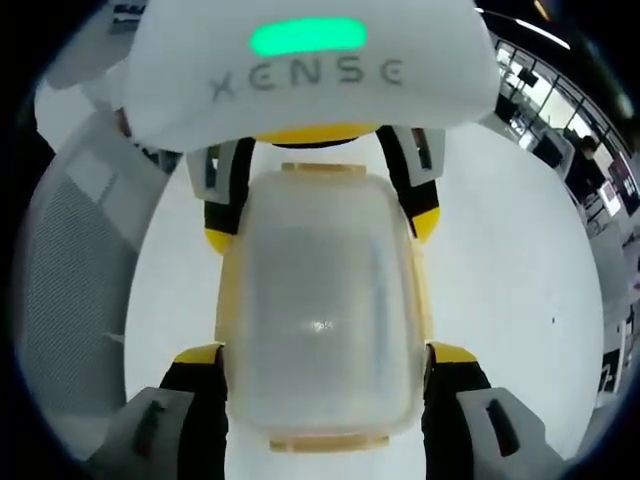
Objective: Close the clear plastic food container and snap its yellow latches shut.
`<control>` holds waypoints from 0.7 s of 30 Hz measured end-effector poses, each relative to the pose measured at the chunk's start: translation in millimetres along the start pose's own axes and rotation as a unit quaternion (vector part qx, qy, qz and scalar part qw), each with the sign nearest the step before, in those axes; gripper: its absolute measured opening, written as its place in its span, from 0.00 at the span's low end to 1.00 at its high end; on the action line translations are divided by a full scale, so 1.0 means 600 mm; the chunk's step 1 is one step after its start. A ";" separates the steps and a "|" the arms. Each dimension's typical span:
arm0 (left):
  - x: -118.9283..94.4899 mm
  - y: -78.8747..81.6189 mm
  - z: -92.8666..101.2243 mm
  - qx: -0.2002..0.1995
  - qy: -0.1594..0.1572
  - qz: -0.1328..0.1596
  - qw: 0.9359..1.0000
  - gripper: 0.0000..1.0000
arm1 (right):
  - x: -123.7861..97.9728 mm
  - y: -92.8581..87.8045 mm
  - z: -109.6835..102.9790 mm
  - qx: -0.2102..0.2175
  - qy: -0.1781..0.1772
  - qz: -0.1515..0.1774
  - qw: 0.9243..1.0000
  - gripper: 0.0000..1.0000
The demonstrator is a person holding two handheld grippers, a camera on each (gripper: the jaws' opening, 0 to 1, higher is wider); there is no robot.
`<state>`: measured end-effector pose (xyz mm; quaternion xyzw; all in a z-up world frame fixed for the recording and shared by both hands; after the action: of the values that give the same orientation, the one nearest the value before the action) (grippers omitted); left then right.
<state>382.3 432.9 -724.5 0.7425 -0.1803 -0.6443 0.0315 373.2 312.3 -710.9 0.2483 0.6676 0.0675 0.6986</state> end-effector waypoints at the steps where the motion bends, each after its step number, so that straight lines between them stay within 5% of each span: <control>1: 0.000 0.000 -0.001 0.000 0.000 0.000 1.000 0.94 | 0.000 0.000 0.001 0.000 0.000 0.000 1.000 0.81; 21: 0.005 -0.002 -0.027 0.001 -0.002 0.001 1.000 0.94 | 0.002 0.003 0.025 0.003 -0.004 0.000 1.000 0.81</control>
<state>398.6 430.0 -724.7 0.7410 -0.1816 -0.6458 0.0305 388.4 310.4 -711.2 0.2505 0.6651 0.0647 0.7005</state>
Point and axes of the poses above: the point that each gripper's makers call its tool centre point, and the gripper's own axes: x roughly forward along the fingers, z roughly to its right, y roughly out of its top, the point moved 10 cm from there along -x, roughly backward along the fingers, and after that the axes turned 11 degrees about x, right-handed, at the moved point
